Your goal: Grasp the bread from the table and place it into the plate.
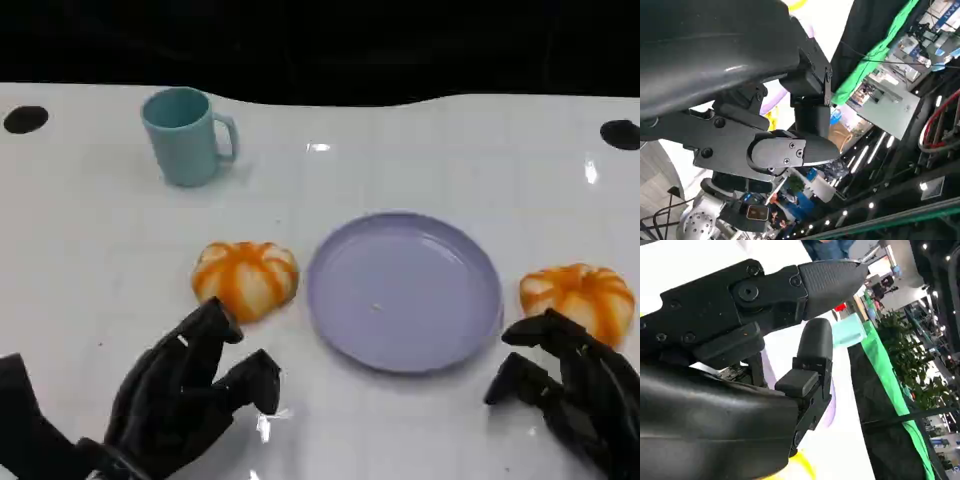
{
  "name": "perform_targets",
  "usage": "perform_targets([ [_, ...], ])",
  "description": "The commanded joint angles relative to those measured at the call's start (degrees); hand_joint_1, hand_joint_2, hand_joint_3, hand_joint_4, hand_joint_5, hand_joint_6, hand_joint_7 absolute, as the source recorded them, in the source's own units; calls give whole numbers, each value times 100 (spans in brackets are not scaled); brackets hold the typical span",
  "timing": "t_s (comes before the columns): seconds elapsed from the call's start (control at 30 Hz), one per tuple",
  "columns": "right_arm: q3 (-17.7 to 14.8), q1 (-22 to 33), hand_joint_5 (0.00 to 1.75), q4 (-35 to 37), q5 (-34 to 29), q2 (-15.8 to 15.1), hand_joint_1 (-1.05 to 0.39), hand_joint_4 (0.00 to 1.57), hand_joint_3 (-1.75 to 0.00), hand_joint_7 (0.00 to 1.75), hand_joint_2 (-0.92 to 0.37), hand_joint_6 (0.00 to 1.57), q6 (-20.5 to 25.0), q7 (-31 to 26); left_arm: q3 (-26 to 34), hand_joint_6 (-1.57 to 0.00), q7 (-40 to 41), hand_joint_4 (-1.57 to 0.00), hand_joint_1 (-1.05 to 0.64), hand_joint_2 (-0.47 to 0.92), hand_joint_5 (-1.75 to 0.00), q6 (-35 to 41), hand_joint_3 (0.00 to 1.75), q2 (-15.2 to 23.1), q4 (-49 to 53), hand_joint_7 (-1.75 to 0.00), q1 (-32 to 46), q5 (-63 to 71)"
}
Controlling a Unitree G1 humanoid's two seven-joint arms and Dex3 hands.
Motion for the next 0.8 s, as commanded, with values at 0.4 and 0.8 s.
perform_targets([
  [0.4,-30,82,151,64,47,-67,-53,66,-21,120,-92,60,25,7,53,-65,53,-80,-55,92,-175,62,33,62,-91,-162,77,27],
  [0.8,-21,79,151,41,72,-72,-52,66,-23,119,-92,60,78,41,34,-64,115,-79,-57,92,-175,-135,30,29,-145,-162,84,156],
])
